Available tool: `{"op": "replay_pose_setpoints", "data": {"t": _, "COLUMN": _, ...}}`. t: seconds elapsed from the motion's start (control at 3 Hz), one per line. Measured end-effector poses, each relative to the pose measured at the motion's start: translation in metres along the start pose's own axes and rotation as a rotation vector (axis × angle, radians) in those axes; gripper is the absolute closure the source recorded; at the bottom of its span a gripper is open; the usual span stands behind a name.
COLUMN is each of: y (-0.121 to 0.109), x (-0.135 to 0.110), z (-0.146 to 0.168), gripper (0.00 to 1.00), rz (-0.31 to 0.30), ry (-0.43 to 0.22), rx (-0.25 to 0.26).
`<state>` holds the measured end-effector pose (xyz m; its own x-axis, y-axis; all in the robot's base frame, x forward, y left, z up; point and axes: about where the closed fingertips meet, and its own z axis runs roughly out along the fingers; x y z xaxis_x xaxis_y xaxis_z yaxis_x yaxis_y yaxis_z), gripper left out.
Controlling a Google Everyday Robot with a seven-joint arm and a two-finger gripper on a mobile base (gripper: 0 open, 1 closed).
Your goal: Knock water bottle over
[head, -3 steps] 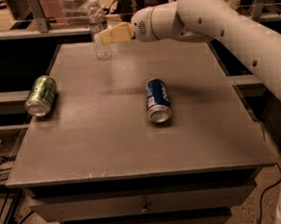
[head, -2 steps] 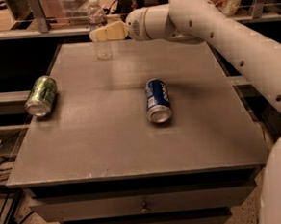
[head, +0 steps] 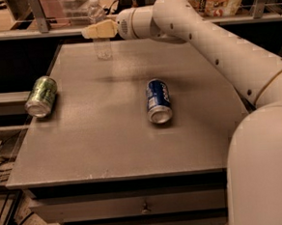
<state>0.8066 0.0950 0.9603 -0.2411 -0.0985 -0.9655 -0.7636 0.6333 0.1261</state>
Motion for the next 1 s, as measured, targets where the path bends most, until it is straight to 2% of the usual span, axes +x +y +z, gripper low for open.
{"op": "replay_pose_setpoints", "data": {"t": 0.33, "y": -0.012, "x": -0.002, "z": 0.022, "gripper": 0.0, "rz": 0.002, "ry": -0.005, "rx": 0.029}}
{"op": "replay_pose_setpoints", "data": {"t": 0.67, "y": -0.017, "x": -0.003, "z": 0.045, "gripper": 0.0, "rz": 0.008, "ry": -0.013, "rx": 0.024}}
{"op": "replay_pose_setpoints", "data": {"t": 1.0, "y": -0.014, "x": -0.008, "z": 0.068, "gripper": 0.0, "rz": 0.012, "ry": -0.031, "rx": -0.008}}
